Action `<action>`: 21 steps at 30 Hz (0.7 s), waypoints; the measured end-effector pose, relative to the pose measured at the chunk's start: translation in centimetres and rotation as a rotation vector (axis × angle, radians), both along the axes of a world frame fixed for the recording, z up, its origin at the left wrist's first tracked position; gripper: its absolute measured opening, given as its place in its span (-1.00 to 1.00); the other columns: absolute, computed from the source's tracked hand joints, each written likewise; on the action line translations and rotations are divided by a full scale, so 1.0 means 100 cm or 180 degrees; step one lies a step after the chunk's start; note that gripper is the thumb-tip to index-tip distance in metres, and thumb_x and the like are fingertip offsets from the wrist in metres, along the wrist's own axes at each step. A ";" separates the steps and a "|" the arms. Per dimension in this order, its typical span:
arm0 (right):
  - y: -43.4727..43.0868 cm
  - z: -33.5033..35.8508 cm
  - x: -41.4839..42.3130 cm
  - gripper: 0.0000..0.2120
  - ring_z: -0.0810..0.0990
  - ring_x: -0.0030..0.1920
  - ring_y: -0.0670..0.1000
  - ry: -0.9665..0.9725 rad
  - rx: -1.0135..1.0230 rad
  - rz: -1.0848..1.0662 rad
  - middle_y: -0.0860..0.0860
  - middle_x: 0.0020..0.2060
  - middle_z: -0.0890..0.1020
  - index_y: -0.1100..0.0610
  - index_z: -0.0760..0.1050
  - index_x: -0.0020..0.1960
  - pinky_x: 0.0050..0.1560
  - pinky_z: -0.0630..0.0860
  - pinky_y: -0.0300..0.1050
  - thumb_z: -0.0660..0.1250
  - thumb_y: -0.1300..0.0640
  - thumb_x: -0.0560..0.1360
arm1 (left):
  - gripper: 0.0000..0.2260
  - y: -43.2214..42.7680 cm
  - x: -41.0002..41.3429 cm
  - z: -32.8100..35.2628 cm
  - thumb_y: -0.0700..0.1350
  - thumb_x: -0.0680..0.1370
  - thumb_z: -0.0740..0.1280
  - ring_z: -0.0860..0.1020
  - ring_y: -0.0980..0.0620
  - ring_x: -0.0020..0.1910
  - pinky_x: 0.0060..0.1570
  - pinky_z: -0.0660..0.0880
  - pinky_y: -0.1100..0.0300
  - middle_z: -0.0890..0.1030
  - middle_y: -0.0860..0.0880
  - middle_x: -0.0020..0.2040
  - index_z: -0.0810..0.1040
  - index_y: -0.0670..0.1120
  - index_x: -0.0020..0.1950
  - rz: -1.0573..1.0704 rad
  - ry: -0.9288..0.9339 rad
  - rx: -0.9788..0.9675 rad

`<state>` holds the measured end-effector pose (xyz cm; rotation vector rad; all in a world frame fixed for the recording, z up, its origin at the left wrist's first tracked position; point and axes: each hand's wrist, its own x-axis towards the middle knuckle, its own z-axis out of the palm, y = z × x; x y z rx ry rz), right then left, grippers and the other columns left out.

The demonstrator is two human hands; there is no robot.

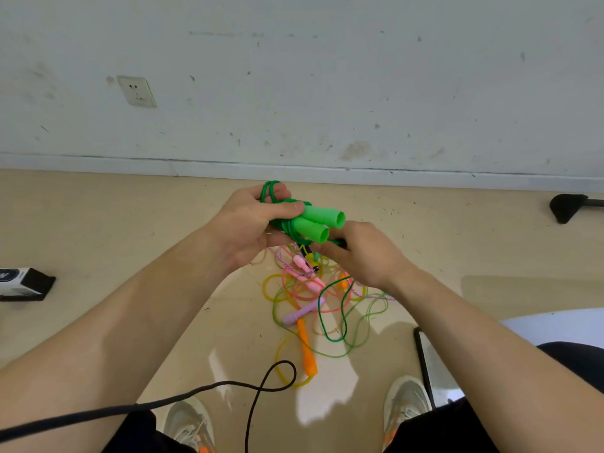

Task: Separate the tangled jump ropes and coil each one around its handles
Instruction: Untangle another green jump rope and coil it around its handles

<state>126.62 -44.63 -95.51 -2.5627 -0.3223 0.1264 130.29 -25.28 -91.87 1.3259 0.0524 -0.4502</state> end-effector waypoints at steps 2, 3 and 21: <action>-0.005 0.003 0.003 -0.57 0.38 -0.43 -0.03 -0.0037 -0.0395 -0.0191 0.00 -0.48 0.41 0.07 0.41 -0.32 -0.40 0.22 -0.03 0.28 -0.21 0.55 | -0.75 0.002 -0.002 0.006 -0.35 0.49 0.43 0.68 -0.04 -0.11 -0.14 0.67 -0.04 0.58 -0.01 -0.10 0.50 -0.10 0.06 -0.0168 -0.0184 0.0287; -0.007 0.004 0.004 -0.56 0.41 -0.38 0.05 -0.0089 -0.0546 -0.0277 0.02 -0.46 0.42 0.09 0.39 -0.33 -0.40 0.24 -0.02 0.28 -0.23 0.53 | -0.71 0.002 -0.004 0.008 -0.36 0.49 0.43 0.68 0.01 -0.13 -0.20 0.67 0.01 0.57 0.02 -0.09 0.50 -0.11 0.13 -0.0243 -0.0279 0.0397; -0.017 0.019 0.010 -0.75 0.45 -0.31 0.05 -0.0577 -0.0098 -0.0338 -0.06 -0.43 0.50 -0.06 0.42 -0.25 -0.32 0.36 -0.05 0.31 -0.12 0.56 | -0.55 0.001 -0.014 0.004 -0.37 0.49 0.43 0.55 0.04 0.01 -0.21 0.65 0.01 0.43 0.06 0.08 0.38 -0.10 0.29 -0.0543 -0.0670 0.0850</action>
